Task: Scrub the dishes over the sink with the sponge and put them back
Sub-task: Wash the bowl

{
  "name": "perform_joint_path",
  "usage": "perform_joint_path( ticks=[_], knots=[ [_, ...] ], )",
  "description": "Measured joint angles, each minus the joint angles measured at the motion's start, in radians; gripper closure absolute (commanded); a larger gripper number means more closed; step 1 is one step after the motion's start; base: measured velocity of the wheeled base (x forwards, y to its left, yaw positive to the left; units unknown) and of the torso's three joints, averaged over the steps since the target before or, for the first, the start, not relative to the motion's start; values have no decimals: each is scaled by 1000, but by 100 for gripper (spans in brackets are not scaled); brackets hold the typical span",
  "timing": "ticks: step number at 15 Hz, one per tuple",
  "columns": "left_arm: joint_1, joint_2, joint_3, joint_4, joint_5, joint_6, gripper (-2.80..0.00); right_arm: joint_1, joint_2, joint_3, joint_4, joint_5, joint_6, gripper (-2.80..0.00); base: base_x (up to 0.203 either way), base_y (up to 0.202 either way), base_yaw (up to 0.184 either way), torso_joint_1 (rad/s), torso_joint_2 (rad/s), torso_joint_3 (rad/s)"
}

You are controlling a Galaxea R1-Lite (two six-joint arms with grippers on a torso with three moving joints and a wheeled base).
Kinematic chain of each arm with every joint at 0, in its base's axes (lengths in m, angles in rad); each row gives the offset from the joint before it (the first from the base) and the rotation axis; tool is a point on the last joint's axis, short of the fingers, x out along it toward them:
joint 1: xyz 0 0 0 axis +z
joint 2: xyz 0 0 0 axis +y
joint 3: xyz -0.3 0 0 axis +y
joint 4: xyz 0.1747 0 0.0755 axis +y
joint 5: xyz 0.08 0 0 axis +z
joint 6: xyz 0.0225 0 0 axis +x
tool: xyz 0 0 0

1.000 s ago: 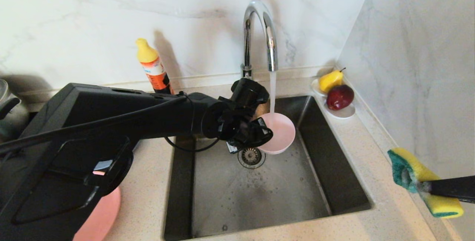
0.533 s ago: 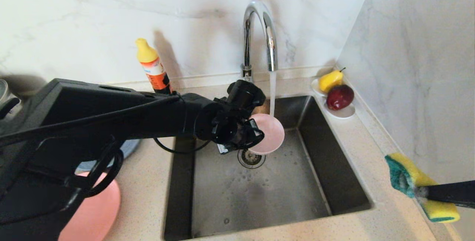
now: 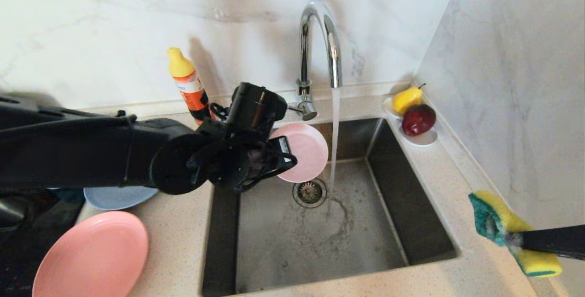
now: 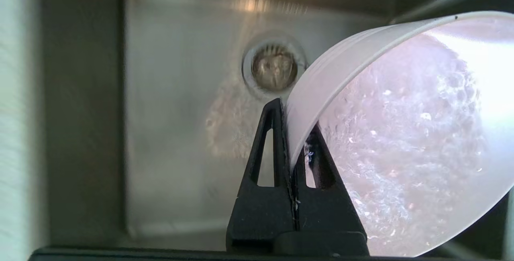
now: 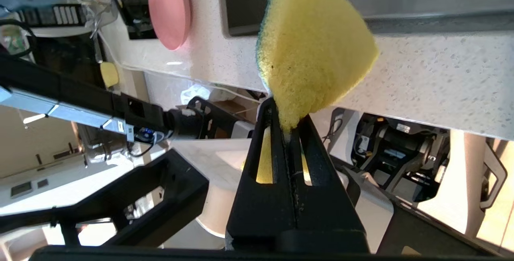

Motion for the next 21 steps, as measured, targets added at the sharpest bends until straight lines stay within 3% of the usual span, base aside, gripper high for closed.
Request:
perform_joint_path(
  ticks=[4,8,14,17,21],
  knots=[
    [1,-162,241,-395,3,204,0,0,-8,18,-1,19,-1,0,0,0,0,0,0,0],
    [6,-280,337,-579,-38,261,0,0,2,42,-14,21,-1,0,0,0,0,0,0,0],
    [22,-378,501,-875,-170,381,0,1,15,58,-18,23,0,0,0,0,0,0,0,0],
    [53,-389,550,-1012,-274,431,0,1,23,64,-30,24,0,0,0,0,0,0,0,0],
    [87,-392,592,-1136,-364,466,0,1,30,65,-31,24,-1,0,0,0,0,0,0,0]
  ],
)
